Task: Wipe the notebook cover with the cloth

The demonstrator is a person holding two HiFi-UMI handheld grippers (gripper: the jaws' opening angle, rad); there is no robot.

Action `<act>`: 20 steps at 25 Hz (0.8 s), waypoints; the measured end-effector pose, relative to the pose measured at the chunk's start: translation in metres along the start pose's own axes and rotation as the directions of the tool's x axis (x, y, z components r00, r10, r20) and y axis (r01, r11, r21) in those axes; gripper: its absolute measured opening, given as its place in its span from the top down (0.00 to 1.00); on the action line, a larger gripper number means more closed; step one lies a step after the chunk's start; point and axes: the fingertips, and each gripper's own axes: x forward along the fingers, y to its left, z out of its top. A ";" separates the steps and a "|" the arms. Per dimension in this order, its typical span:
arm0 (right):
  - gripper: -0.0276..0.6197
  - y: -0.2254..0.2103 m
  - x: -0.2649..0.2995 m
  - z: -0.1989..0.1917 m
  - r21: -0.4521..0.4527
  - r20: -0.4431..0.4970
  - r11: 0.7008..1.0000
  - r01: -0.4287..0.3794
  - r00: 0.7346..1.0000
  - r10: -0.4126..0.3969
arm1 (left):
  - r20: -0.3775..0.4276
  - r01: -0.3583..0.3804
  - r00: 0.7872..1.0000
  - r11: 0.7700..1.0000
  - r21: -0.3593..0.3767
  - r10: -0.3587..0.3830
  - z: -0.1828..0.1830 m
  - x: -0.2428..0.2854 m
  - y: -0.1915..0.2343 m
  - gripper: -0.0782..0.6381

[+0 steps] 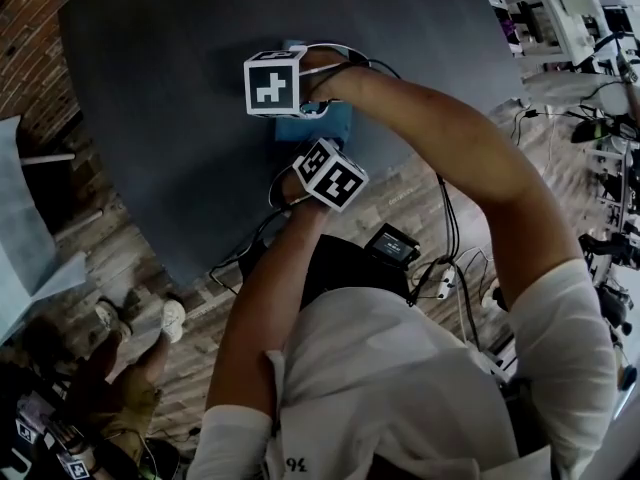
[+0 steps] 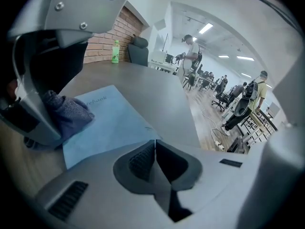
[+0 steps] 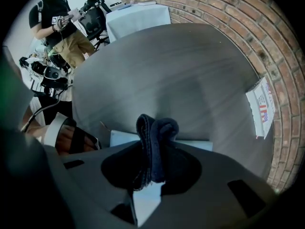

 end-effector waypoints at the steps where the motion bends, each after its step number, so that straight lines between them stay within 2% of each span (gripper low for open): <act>1: 0.79 0.004 0.000 0.000 0.003 -0.001 1.000 -0.017 1.000 0.017 | 0.000 -0.003 1.000 1.000 0.001 0.003 0.000 0.000 0.000 0.87; 12: 0.79 0.048 0.003 0.007 -0.077 -0.016 0.988 -0.133 0.991 0.132 | -0.002 -0.021 1.000 1.000 0.007 0.021 -0.001 0.001 0.001 0.87; 17: 0.79 0.052 0.006 0.010 -0.100 -0.018 0.987 -0.129 0.992 0.127 | -0.024 -0.003 1.000 0.998 0.060 0.005 -0.005 -0.008 -0.006 0.87; 20: 0.80 0.051 0.006 0.009 -0.080 -0.012 0.988 -0.131 0.991 0.131 | -0.052 0.003 0.999 0.999 0.039 -0.001 -0.015 -0.006 -0.004 0.87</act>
